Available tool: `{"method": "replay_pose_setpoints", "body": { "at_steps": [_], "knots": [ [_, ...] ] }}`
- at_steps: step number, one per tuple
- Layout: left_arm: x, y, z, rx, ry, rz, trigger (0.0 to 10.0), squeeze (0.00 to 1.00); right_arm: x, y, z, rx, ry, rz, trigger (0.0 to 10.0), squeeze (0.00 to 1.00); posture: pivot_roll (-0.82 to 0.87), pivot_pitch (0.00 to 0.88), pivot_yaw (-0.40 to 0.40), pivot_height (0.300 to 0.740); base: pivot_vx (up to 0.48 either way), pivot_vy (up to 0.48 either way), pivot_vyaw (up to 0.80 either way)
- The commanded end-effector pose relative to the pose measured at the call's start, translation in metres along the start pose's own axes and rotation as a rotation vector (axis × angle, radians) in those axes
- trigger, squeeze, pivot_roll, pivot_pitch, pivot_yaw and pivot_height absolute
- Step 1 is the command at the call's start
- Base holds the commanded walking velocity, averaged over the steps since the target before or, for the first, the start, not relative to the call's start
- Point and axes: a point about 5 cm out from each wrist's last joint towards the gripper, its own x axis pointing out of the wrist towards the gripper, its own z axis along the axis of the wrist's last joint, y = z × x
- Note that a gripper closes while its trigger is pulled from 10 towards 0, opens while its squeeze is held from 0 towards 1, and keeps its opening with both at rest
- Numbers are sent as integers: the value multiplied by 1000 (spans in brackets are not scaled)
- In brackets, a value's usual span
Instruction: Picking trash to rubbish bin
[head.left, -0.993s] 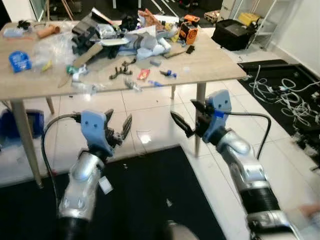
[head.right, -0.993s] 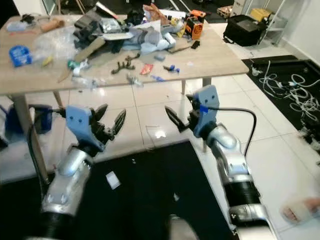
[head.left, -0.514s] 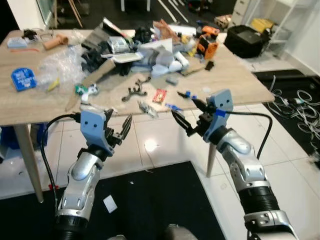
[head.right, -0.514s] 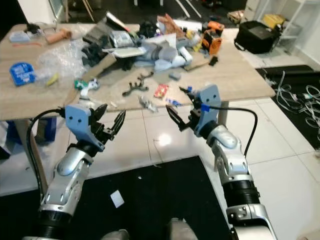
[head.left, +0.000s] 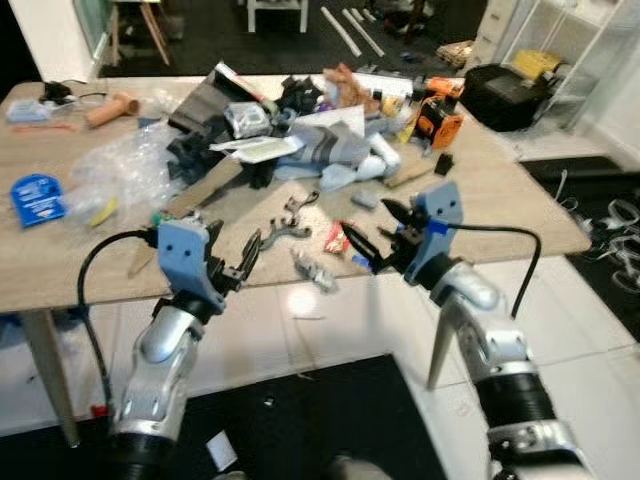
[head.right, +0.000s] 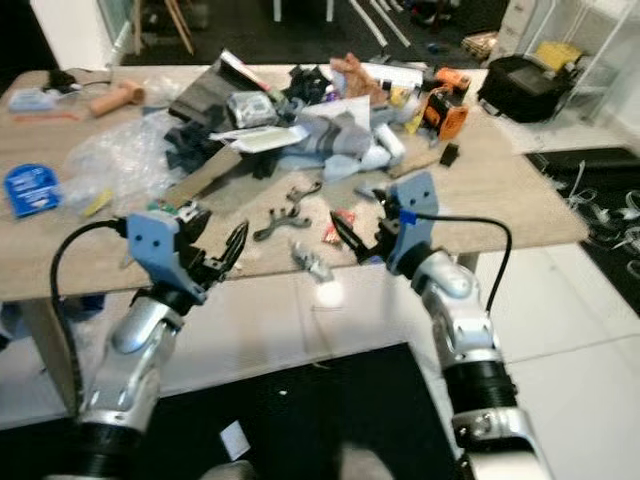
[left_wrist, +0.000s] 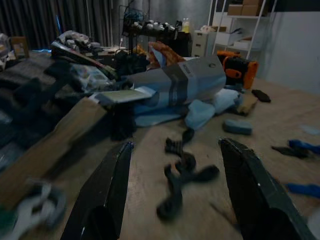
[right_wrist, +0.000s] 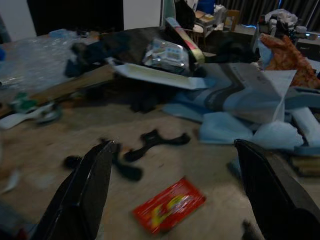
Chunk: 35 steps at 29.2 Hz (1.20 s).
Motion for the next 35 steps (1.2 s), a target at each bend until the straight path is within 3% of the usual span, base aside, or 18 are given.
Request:
{"method": "replay_pose_setpoints", "body": {
  "at_steps": [1,15,22,23,29,33,35],
  "knots": [
    [1,-2,-1,3,6,-13,10000,0,-2,-3,-1,-10,12,-9,10000,0,-98,0,-45,740,450,0,0],
    [1,-1,-1,4,2,-3,10000,0,-2,-6,-1,-25,15,-23,10000,0,-98,0,-45,740,446,0,0],
    [1,1,1,-3,-6,6,10000,0,-3,-12,1,-78,23,-42,10000,0,-98,0,-45,740,0,0,0],
    [1,0,1,-3,-6,0,10000,0,-3,-16,5,-143,28,-46,10000,0,-98,0,-45,740,0,0,0],
    [1,0,1,-3,-7,-4,10000,0,-4,-20,9,-208,36,-55,10000,0,-103,0,-44,740,0,0,0],
    [1,-1,0,5,1,-19,10000,0,-7,-34,20,-493,94,-11,10000,0,-105,0,-42,740,0,0,0],
    [1,-1,0,6,2,-20,10000,0,-8,-35,21,-537,108,8,10000,0,-105,0,-42,740,0,0,0]
  ]
}}
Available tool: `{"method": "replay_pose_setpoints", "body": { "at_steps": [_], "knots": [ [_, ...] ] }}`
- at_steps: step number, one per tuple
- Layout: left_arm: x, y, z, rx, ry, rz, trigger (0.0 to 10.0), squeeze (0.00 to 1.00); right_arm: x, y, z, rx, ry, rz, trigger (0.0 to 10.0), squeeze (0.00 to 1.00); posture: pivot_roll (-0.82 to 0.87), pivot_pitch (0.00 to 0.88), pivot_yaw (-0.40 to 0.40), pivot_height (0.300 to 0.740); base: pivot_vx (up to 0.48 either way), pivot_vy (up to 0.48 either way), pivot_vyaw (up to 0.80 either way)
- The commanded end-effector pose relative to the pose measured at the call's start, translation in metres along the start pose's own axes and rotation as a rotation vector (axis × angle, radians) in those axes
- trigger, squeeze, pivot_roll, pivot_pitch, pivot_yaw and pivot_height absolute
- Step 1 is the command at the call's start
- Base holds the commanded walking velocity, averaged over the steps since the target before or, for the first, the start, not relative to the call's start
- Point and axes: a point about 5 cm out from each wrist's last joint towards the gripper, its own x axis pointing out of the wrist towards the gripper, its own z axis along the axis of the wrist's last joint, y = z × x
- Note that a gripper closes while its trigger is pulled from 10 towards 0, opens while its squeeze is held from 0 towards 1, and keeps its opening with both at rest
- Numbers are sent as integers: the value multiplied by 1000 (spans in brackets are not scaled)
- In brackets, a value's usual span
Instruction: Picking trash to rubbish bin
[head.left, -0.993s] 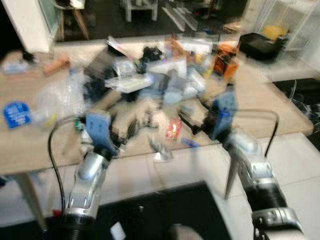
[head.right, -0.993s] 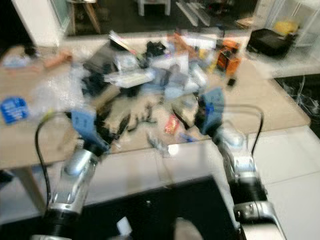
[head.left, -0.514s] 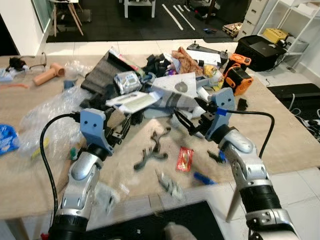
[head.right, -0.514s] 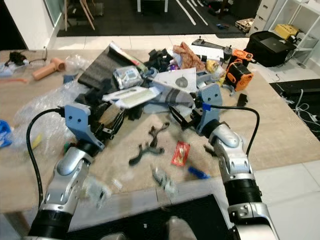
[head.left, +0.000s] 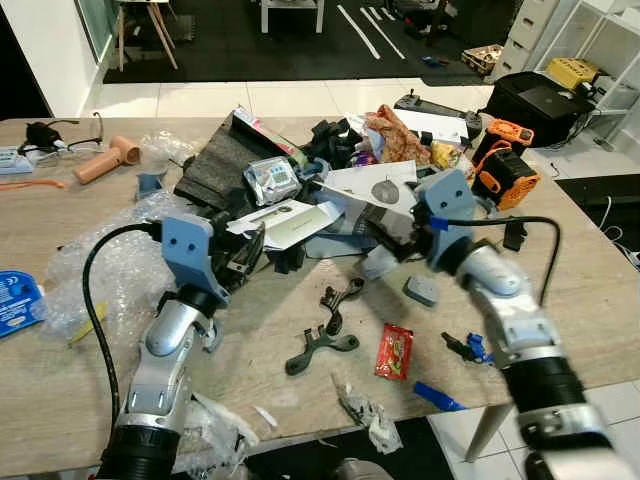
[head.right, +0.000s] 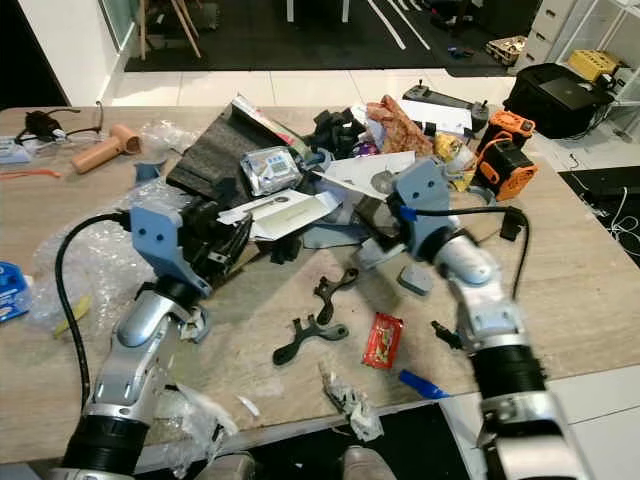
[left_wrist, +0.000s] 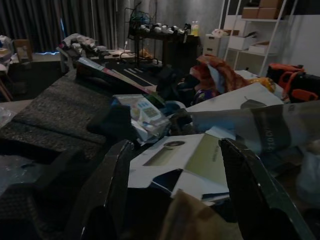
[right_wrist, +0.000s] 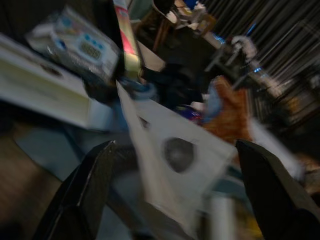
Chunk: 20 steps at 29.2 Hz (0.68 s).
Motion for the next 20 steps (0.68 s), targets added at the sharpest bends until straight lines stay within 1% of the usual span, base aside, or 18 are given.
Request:
{"method": "replay_pose_setpoints", "body": {
  "at_steps": [1,2,3,4,5,6,7,8,9,10,14,16,17,20],
  "knots": [
    [-1,-1,-2,6,15,-19,10000,0,0,2,-2,-81,21,59,10000,0,-105,0,-42,740,0,0,0],
    [-1,-2,-2,8,16,-22,10000,0,-1,-1,-4,-151,50,96,10000,0,-105,0,-42,740,0,0,0],
    [-1,-2,-2,8,16,-22,10000,0,-1,-1,-4,-151,50,96,10000,0,-105,0,-42,740,0,0,0],
    [-1,-2,-2,9,17,-25,10000,0,-3,-4,-6,-227,86,124,10000,0,-105,0,-42,740,0,0,0],
    [-1,-2,-2,9,17,-25,10000,0,-3,-4,-6,-227,86,124,10000,0,-105,0,-42,740,0,0,0],
    [-1,-2,-2,14,18,-30,10000,0,-5,-10,-9,-293,126,139,10000,0,-105,0,-42,740,0,0,0],
    [-1,-2,-2,14,18,-30,10000,0,-5,-10,-9,-293,126,139,10000,0,-105,0,-42,740,0,0,0],
    [-2,-2,-3,23,21,-40,10000,0,-7,-15,-11,-338,152,136,10000,0,-106,0,-41,740,0,0,0],
    [-2,-2,-3,23,21,-40,10000,0,-7,-15,-11,-338,152,136,10000,0,-106,0,-41,740,0,0,0],
    [-3,-3,-3,30,20,-55,10000,0,-7,-19,-12,-360,167,119,10000,0,-106,0,-41,740,0,0,0],
    [-5,-4,-2,43,12,-91,10000,0,-8,-23,-15,-376,180,92,10000,0,-106,0,-41,740,0,0,0],
    [-8,-7,0,65,-13,-149,10000,0,-9,-25,-22,-392,195,63,10000,0,-106,0,-41,740,0,0,0],
    [-8,-7,0,65,-13,-149,10000,0,-9,-25,-22,-392,195,63,10000,0,-106,0,-41,740,0,0,0],
    [-11,-10,2,88,-37,-195,10000,0,-8,-27,-28,-387,202,19,10000,0,-101,0,-38,740,0,0,0]
  ]
}}
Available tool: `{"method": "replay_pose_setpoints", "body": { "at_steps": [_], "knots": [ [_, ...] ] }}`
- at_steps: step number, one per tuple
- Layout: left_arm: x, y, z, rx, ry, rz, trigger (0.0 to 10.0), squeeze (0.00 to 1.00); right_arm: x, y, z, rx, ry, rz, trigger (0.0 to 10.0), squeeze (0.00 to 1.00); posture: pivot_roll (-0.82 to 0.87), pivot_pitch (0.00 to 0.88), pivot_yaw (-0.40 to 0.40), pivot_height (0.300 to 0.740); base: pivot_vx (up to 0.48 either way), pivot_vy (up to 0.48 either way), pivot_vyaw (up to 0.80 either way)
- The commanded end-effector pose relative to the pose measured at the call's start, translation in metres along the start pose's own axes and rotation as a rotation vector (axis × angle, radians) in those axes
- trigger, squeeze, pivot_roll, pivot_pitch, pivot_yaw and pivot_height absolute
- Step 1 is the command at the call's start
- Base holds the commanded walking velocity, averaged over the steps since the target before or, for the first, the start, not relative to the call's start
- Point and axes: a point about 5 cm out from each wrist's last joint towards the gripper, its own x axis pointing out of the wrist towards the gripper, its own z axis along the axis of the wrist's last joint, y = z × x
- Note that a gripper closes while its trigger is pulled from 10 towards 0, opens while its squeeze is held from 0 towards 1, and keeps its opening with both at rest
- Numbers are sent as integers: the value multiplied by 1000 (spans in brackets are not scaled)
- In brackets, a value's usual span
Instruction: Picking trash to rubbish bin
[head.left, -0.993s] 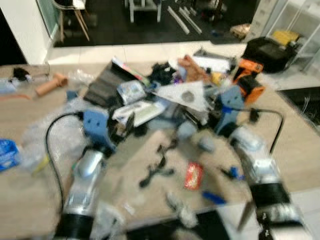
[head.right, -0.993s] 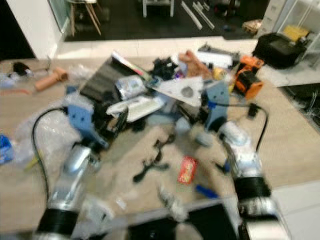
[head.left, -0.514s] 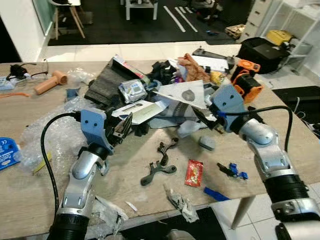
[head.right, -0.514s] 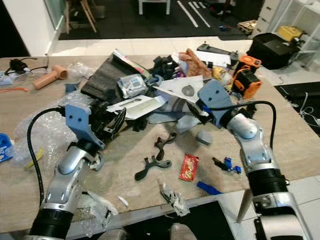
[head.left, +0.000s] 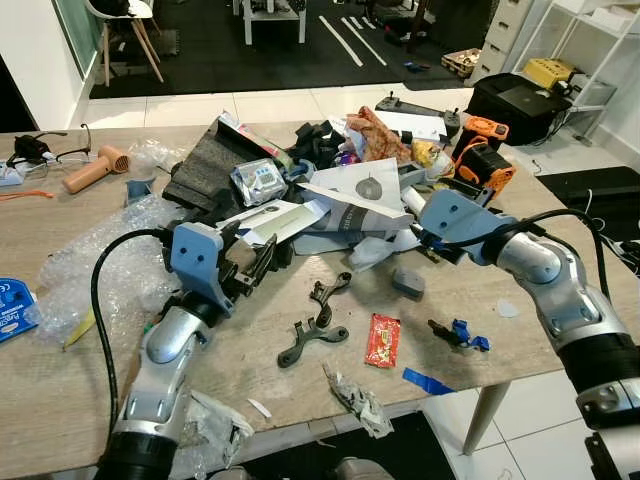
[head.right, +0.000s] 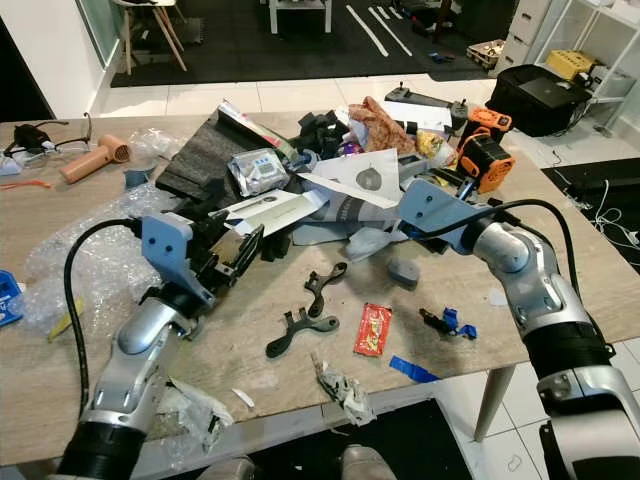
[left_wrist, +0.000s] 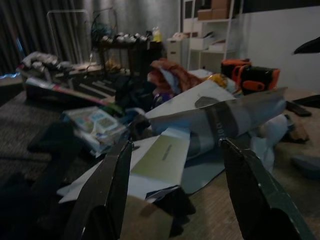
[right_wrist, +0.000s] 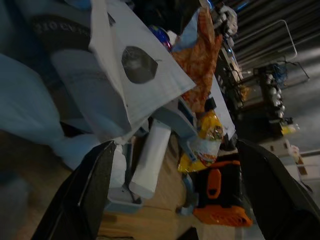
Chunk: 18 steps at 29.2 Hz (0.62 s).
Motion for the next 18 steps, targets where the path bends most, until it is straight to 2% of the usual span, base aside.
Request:
{"method": "replay_pose_setpoints", "body": {
  "at_steps": [1,3,11,12,13,15,18],
  "knots": [
    [-2,-2,3,34,-14,-48,10000,0,2,-3,-2,-7,-1,-34,10000,0,-91,0,-37,740,0,0,0],
    [-3,-5,5,34,-31,-79,10000,0,3,-2,-8,65,-1,-70,10000,0,-89,0,-34,740,0,0,0],
    [-8,-5,7,40,-32,-117,10000,0,7,4,-15,140,6,-94,10000,0,-74,0,-23,740,0,0,0],
    [-9,-5,7,42,-33,-129,10000,0,9,5,-17,159,8,-94,10000,0,-66,0,-19,740,0,0,0],
    [-12,-5,8,48,-30,-151,10000,0,12,9,-17,222,1,-79,10000,0,-56,0,-18,740,0,0,0],
    [-12,-5,8,48,-30,-151,10000,0,12,9,-17,222,1,-79,10000,0,-56,0,-18,740,0,0,0],
    [-16,-5,9,53,-29,-163,10000,0,19,15,-13,287,-25,-35,10000,0,-36,0,-17,740,0,0,0]
  ]
}}
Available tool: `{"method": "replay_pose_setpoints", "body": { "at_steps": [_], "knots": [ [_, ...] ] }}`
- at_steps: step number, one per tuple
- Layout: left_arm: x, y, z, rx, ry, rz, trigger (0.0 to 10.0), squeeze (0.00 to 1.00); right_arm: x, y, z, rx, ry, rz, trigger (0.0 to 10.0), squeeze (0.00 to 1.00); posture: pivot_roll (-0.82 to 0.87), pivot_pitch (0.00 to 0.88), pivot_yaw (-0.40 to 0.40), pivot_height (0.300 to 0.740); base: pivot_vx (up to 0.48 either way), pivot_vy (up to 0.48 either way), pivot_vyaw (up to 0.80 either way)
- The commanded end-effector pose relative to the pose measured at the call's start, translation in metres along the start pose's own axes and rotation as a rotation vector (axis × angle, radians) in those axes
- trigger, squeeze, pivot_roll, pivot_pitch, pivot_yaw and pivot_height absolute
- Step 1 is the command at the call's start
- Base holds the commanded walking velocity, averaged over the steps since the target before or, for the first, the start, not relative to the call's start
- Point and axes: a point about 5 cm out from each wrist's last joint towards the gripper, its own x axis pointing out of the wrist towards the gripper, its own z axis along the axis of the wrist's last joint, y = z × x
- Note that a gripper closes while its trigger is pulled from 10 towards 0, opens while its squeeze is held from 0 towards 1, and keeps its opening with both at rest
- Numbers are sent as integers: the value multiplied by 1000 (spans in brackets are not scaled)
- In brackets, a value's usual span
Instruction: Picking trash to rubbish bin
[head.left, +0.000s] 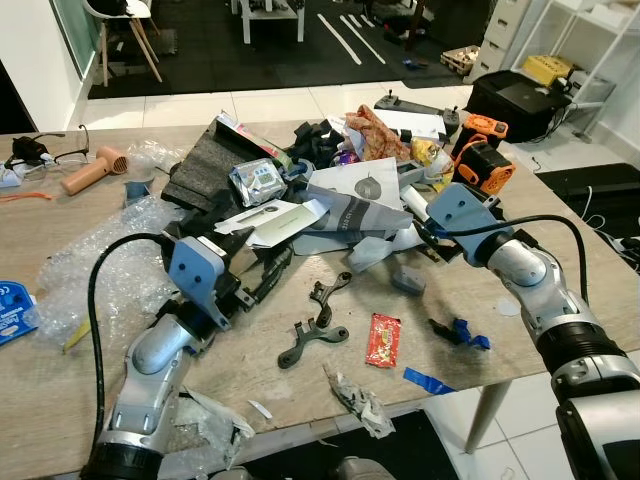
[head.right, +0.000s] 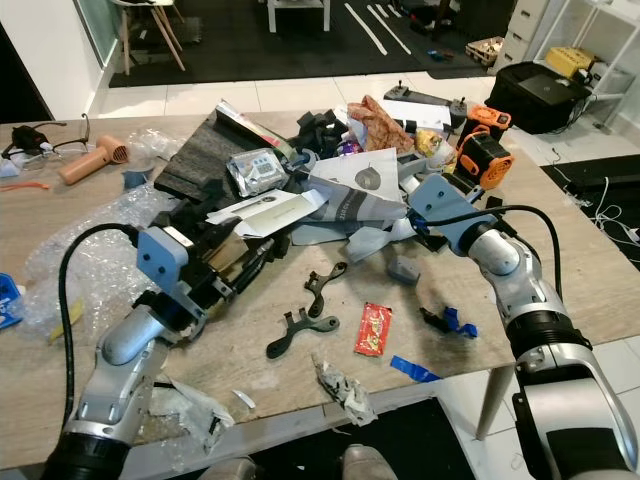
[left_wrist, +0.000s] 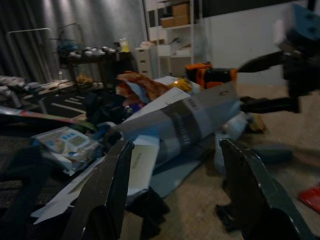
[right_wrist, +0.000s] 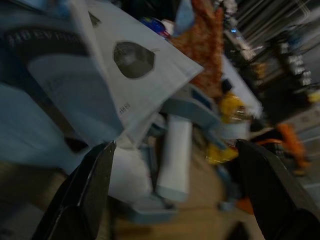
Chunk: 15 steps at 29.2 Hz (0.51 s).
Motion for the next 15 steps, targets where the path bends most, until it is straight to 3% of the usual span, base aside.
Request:
{"method": "replay_pose_setpoints", "body": {
  "at_steps": [1,5,11,15],
  "knots": [
    [-4,0,2,10,3,-21,10000,0,4,3,4,44,-28,37,10000,0,-26,0,-16,740,0,0,0],
    [-9,0,2,10,14,-27,10000,0,10,18,8,110,-54,157,10000,0,-16,0,-10,740,0,0,0],
    [-12,-1,2,11,18,-39,10000,0,11,19,9,218,-76,226,10000,0,-13,0,-9,740,0,0,0],
    [-12,-2,1,5,17,-40,10000,0,8,17,8,222,-84,295,10000,0,-14,0,-11,740,0,0,0]
  ]
}}
